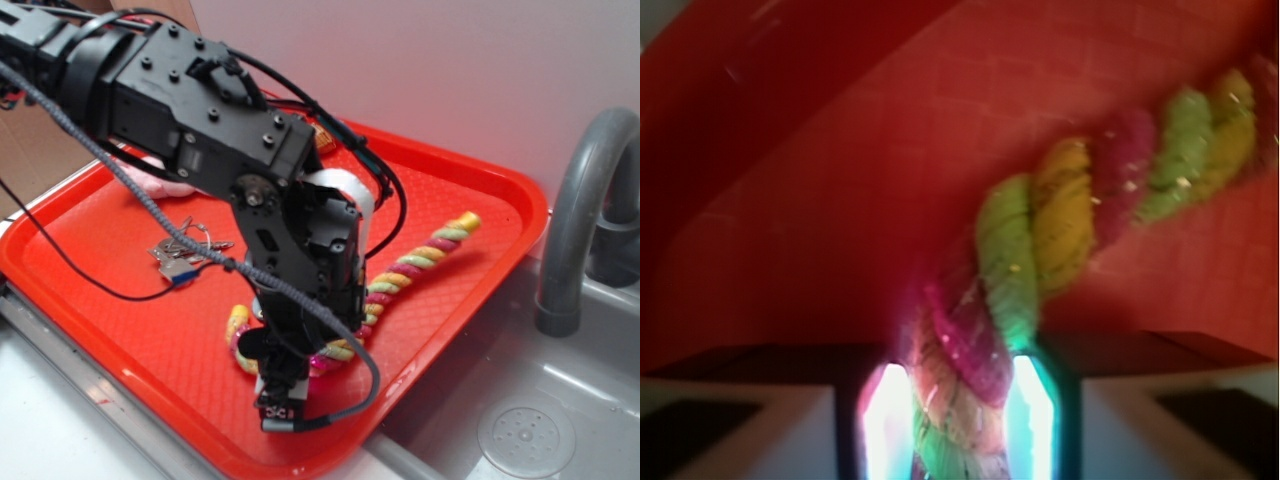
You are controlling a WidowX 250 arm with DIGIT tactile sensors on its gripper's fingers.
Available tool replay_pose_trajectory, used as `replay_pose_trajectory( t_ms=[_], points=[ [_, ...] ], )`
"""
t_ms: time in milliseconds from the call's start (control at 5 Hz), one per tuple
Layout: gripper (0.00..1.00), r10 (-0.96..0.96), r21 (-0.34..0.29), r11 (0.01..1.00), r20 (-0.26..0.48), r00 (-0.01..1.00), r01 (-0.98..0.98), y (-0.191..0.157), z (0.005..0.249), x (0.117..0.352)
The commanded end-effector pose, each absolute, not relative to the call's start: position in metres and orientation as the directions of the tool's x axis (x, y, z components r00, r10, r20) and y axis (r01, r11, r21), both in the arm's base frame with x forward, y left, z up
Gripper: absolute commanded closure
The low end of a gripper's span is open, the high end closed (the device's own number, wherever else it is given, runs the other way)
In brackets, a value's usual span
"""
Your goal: Grab the multicolored rope.
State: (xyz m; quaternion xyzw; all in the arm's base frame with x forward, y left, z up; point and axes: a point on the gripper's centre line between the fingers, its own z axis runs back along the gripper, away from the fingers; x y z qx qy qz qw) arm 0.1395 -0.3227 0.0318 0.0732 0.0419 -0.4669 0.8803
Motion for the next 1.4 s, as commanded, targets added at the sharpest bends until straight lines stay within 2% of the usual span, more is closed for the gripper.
replay_pose_trajectory(
  t_ms=[0,400,600,1000,1200],
  points=[
    [1.00,-0.566,0.034,0.824,-0.007,0.824,0.566,-0.278,0.093,0.173],
    [1.00,-0.279,-0.019,0.959,0.115,0.953,0.283,-0.223,0.163,0.177],
    [1.00,-0.120,-0.059,0.989,0.188,0.975,0.133,-0.188,0.193,0.174],
    [1.00,0.084,-0.110,0.992,0.282,0.956,-0.055,-0.139,0.227,0.174],
    [1.00,0.072,-0.115,0.993,0.292,0.954,-0.039,-0.143,0.223,0.179]
  ],
)
